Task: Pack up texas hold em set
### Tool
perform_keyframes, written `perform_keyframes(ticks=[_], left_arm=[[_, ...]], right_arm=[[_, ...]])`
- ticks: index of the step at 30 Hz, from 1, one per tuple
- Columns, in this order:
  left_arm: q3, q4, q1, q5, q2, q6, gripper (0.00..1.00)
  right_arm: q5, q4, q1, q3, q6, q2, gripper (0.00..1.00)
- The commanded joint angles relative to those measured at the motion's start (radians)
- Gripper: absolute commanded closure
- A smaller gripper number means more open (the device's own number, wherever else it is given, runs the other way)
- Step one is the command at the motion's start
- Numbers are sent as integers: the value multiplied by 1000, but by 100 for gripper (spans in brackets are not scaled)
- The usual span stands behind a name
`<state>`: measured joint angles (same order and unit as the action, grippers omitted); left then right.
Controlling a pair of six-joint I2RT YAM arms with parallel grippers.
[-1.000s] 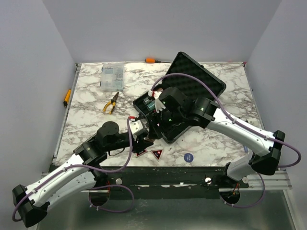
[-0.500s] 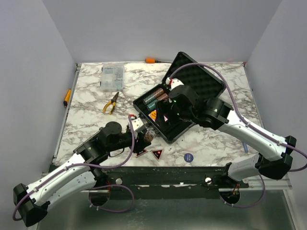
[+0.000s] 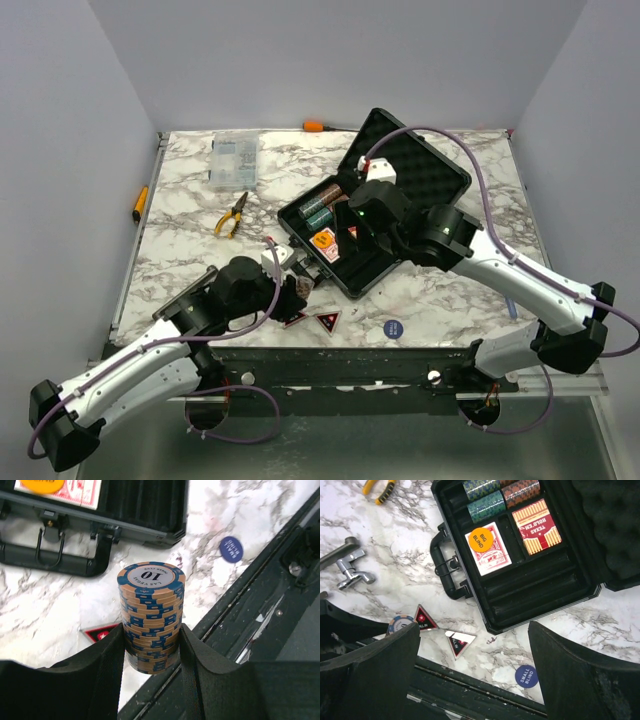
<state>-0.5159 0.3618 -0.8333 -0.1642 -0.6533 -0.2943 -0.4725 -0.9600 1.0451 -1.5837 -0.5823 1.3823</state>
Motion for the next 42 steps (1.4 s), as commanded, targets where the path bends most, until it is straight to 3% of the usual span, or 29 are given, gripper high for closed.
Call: perform_keyframes(ticks=[1,13,19,24,42], left_arm=[[-104,77,2,94,-76,-49,100],[-473,192,9,95,-494,-43,100],[-768,392,12,84,-748,46,100],[-966,465,16,-34,-966,126,100],[-1277,494,16,-41,-1284,242,100]], right_arm=[[-51,-25,0,-39,1,42,8],[-407,-154,-45,-34,-226,-42,11],[-305,-131,-175,-41,-205,-33,13],[-301,-141,-202,-24,-178,-69,13],[-381,-42,-223,-115,-102,-179,13]])
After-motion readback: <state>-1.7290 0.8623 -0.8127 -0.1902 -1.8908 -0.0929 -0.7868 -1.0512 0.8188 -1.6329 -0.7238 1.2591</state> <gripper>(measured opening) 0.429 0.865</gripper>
